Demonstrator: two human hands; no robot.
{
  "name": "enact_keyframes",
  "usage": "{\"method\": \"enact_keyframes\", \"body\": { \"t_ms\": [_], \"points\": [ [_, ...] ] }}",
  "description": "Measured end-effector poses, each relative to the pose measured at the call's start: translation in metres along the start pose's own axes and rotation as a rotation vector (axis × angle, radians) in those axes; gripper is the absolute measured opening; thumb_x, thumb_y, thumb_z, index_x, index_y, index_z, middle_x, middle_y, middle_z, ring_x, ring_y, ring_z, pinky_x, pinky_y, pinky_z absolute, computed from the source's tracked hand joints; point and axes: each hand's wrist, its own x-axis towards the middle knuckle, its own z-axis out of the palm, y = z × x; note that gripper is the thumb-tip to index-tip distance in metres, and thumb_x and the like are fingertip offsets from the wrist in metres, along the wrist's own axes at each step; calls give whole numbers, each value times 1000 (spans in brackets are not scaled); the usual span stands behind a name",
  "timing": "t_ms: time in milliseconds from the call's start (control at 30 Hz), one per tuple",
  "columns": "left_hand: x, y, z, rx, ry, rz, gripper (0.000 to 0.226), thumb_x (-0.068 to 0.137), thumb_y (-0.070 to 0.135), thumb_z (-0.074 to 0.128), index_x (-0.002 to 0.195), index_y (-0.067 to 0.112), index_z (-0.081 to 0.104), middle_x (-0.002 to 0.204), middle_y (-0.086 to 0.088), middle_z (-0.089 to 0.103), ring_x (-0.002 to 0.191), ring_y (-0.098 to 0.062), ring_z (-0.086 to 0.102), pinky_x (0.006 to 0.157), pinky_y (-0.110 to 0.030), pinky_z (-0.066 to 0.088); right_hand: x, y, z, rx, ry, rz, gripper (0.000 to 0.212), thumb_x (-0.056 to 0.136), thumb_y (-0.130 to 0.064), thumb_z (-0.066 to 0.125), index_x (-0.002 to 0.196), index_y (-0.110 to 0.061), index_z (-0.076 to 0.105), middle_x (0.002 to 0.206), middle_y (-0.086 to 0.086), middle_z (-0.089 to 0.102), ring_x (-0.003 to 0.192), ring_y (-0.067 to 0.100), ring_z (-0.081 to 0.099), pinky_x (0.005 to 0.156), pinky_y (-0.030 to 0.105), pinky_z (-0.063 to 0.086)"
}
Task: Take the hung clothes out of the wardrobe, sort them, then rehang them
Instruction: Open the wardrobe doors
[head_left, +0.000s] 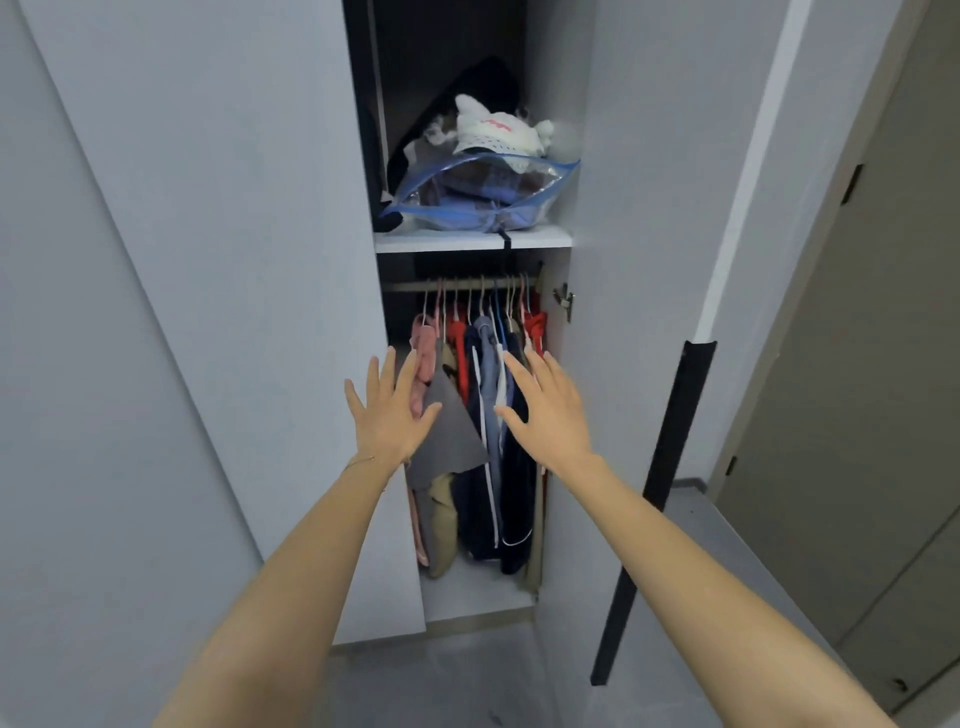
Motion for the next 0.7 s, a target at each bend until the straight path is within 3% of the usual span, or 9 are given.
{"method": "enact_keyframes", "body": {
  "t_ms": [267, 567, 700],
  "points": [
    [37, -78, 10, 40, -21, -35, 80, 97, 61, 37, 157, 31, -7, 166, -1, -12, 152, -25, -13, 119, -59, -7, 47, -46, 61, 65, -59, 64, 68, 99, -51, 44, 156, -30, 14, 163, 1, 15, 151, 24, 10, 122, 44, 16],
    [111, -106, 50, 38, 6, -50, 81, 97, 59, 41, 157, 30, -7, 166, -2, -11, 152, -25, -12, 118, -58, -8, 125, -39, 136, 176, -96, 28, 56, 103, -42, 40, 155, -27, 23, 161, 4, 25, 147, 24, 22, 118, 41, 23],
    [142, -118, 64, 37, 71, -70, 81, 97, 56, 45, 157, 29, -2, 166, -2, -6, 153, -26, -8, 118, -57, -6, 172, -36, 173, 287, -163, 5, 56, 103, -37, 43, 154, -25, 25, 157, 6, 32, 147, 26, 25, 115, 47, 32]
  ]
}}
